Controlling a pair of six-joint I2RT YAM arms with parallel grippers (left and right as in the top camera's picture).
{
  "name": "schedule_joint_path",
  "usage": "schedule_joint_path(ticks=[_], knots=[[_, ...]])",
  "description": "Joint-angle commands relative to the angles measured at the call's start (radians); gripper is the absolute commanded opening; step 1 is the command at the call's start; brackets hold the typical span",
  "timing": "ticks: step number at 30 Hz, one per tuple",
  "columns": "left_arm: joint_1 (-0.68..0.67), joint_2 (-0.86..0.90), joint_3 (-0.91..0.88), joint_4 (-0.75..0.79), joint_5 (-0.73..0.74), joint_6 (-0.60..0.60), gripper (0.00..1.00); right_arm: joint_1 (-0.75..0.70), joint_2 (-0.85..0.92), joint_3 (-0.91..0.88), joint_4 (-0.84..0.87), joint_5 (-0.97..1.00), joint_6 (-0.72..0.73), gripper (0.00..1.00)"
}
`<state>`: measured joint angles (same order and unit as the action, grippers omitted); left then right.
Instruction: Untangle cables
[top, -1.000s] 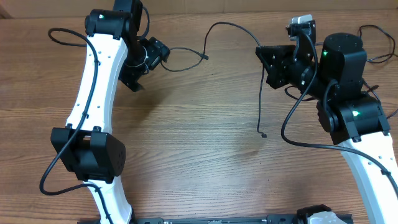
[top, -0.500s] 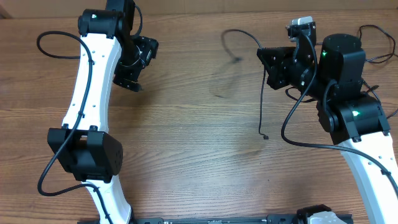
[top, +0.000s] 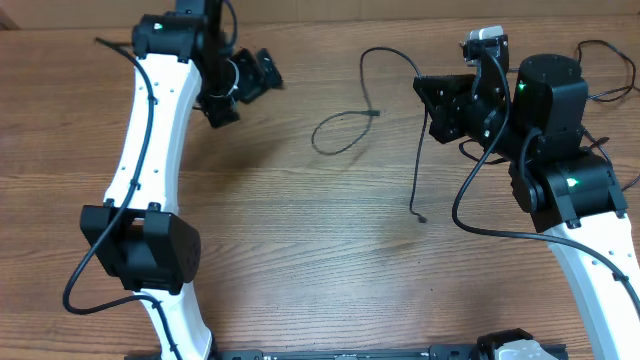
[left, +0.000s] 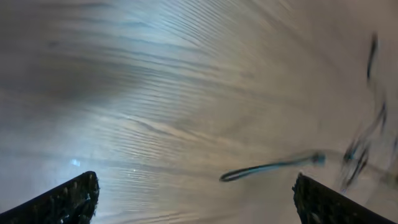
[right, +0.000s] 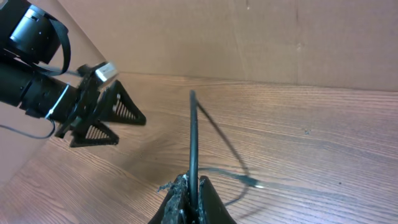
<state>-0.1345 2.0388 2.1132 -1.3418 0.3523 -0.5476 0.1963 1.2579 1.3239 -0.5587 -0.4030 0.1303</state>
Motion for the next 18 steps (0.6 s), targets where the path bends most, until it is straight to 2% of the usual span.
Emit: schedule_joint_path(ticks=[1,5,9,11,18], knots=[[-0.060,0.002,-0.004,-0.005,0.077,0.413,1.00,-0.001,-0.008,0.013,0.017,0.008,-0.003,0.04],[-0.121,0.002,-0.004,-0.022,0.008,0.631,1.00,-0.001,-0.008,0.013,0.018,-0.003,-0.003,0.04],[-0.187,0.002,-0.004,-0.034,-0.051,0.738,0.99,-0.001,-0.008,0.013,0.019,-0.003,-0.003,0.04],[-0.225,0.002,-0.004,-0.022,-0.057,0.780,1.00,-0.001,-0.008,0.013,0.019,-0.003,-0.003,0.04],[-0.283,0.002,-0.011,0.032,-0.072,0.779,1.00,-0.001,-0.008,0.013,0.019,-0.026,-0.003,0.04]])
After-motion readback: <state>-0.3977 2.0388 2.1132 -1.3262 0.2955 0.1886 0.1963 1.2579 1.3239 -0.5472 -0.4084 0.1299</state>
